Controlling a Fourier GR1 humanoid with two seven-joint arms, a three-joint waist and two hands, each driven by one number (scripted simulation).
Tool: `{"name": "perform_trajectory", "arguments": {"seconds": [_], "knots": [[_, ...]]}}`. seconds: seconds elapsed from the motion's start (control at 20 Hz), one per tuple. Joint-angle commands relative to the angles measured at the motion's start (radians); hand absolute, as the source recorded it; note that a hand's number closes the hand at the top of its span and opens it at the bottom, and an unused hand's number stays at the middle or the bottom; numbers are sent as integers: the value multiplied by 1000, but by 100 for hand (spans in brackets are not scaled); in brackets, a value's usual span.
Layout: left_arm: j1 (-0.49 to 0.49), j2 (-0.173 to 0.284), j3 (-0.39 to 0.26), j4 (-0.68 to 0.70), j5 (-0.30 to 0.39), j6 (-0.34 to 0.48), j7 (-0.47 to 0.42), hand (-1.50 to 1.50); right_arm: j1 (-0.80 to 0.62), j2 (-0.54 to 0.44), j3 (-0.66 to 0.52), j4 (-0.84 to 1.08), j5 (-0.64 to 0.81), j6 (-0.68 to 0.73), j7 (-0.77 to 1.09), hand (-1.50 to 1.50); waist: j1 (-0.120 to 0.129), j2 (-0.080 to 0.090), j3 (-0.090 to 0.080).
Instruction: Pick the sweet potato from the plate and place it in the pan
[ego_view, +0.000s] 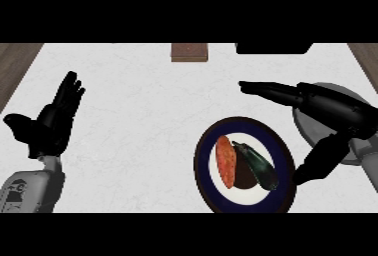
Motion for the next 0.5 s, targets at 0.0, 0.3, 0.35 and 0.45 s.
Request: {"name": "perform_trajectory", "arguments": {"seconds": [0.0,0.3,0.35,0.45], "knots": [[66,-54,-31,-31,-35,30,-34,0,39,46,45,-57,89,3,49,-150,2,0,0],[-52,-31,9,62,-36,-1,-17,0,42,101,4,-2,158,46,104,-150,0,2,0],[-21,-16,28,71,-13,-37,-49,0,27,120,9,2,177,39,131,-150,2,2,0],[17,-51,-4,-11,-44,6,-7,0,130,143,24,-87,223,4,133,-150,0,0,0]]}}
